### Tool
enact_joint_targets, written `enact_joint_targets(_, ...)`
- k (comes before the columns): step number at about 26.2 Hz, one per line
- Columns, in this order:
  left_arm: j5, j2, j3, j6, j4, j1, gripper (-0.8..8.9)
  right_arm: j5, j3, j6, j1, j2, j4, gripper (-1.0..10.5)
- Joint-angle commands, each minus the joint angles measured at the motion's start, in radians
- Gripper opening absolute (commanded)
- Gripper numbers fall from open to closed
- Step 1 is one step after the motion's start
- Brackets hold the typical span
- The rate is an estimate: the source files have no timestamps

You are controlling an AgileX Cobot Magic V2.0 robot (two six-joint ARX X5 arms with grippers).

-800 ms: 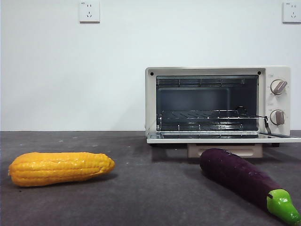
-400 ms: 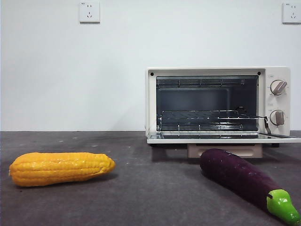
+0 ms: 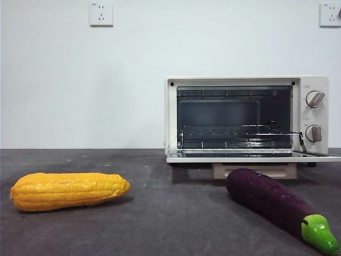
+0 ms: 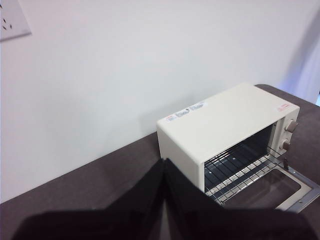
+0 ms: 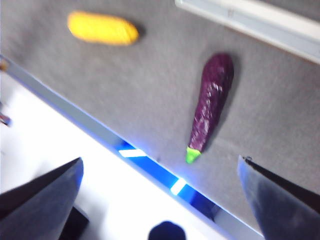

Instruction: Take the eggplant from the table,put the eggplant in the oven

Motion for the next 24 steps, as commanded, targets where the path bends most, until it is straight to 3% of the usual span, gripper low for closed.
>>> enact_joint_targets(1,0.003,-0.012,-0.006,-0.007,-0.023,-0.002,-0.06,0.031,-0.014,0.020,0.059,0.053,0.004,5.3)
enact_joint_targets(11,0.003,-0.066,-0.006,-0.007,-0.099,-0.013,-0.06,0.079,-0.235,0.111,0.182,0.130,0.191,5.3)
enact_joint_targets(24,0.003,-0.077,-0.006,-0.007,-0.136,-0.035,-0.06,0.150,-0.537,0.254,0.187,0.133,0.480,5.3)
